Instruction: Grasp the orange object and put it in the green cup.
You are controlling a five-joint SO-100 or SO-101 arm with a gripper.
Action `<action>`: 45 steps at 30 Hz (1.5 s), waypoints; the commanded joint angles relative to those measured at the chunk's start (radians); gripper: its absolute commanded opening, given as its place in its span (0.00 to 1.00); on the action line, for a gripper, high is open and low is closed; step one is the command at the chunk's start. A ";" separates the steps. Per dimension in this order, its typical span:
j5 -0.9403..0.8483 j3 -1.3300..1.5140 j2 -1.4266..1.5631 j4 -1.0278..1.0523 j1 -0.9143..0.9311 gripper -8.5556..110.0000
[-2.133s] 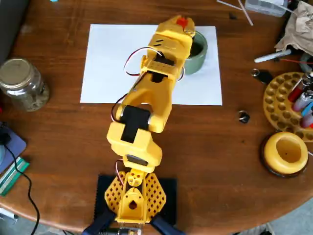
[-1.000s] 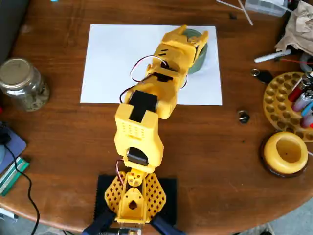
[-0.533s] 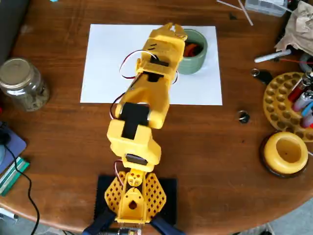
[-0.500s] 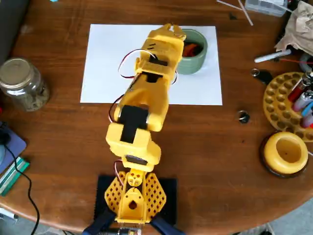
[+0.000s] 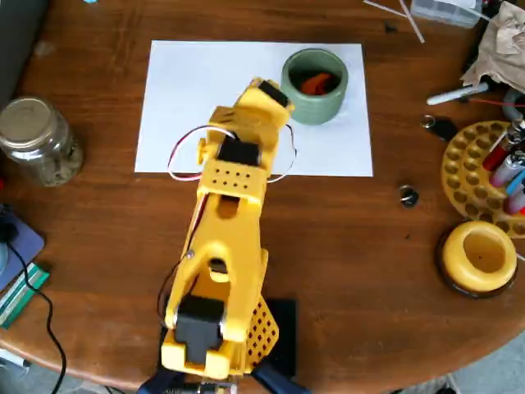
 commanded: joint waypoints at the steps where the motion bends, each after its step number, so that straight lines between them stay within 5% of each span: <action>1: -0.189 0.166 0.305 0.083 0.002 0.07; 5: -0.293 0.339 0.643 0.310 0.000 0.07; 23: -0.500 0.393 0.644 0.753 -0.029 0.07; 45: -0.512 0.393 0.644 0.764 -0.048 0.07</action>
